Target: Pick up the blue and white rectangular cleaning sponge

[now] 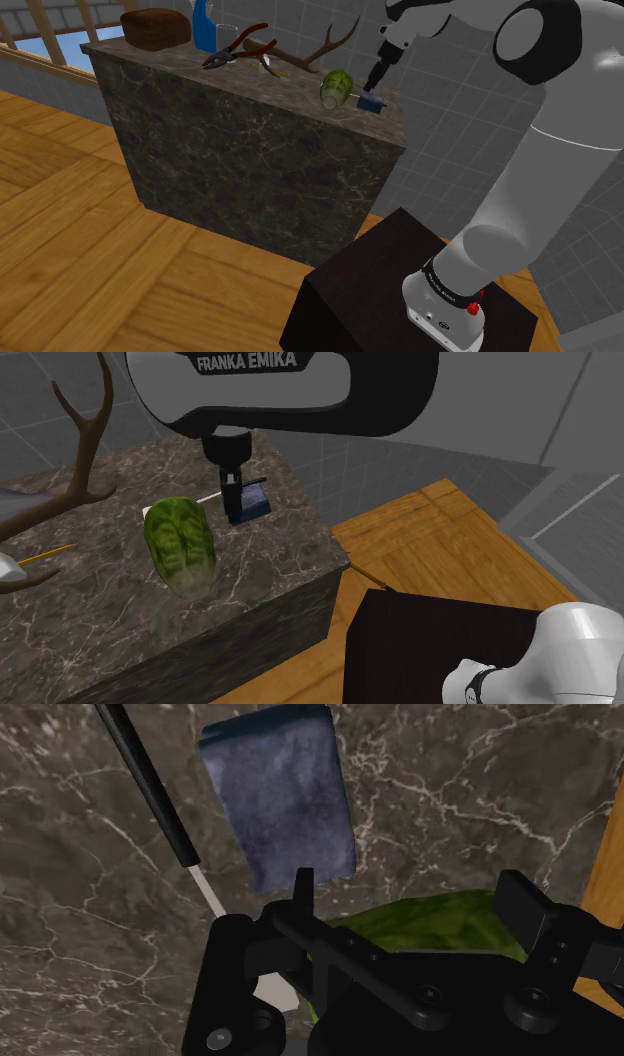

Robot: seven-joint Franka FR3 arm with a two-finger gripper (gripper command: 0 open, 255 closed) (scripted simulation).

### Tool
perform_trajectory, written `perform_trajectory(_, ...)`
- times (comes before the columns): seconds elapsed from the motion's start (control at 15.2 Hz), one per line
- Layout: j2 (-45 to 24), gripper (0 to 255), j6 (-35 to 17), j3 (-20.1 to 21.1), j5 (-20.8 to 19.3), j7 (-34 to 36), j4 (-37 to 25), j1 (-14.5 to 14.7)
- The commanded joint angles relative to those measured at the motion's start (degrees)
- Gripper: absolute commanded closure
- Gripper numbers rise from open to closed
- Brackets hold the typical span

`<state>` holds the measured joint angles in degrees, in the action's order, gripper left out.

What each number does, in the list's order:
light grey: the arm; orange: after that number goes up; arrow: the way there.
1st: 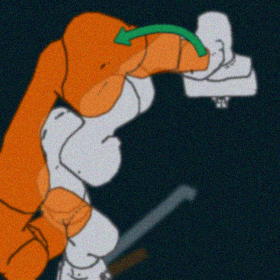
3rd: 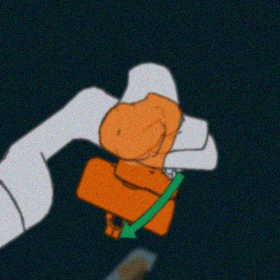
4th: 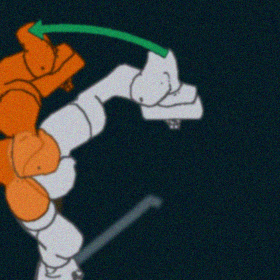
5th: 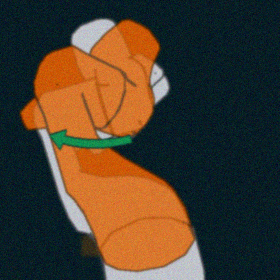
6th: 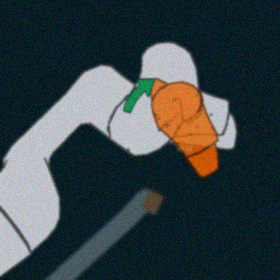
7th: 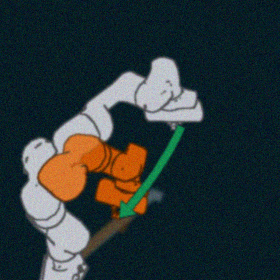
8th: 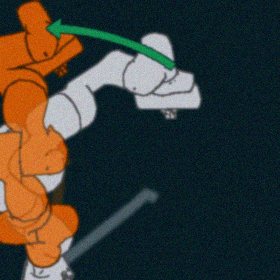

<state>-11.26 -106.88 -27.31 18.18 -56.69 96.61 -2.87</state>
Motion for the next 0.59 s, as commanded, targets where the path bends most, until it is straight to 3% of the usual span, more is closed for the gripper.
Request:
perform_trajectory(0.0, -5.7, 0, 1.3, 0.1, 3.0, -3.3, -5.9, -1.9)
perform_trajectory(0.2, -11.7, 0, 3.5, 0.8, 5.6, -5.9, -13.2, -4.5)
perform_trajectory(0.53, -12.2, 0, 0.1, 1.1, 6.1, -6.9, -10.1, -4.3)
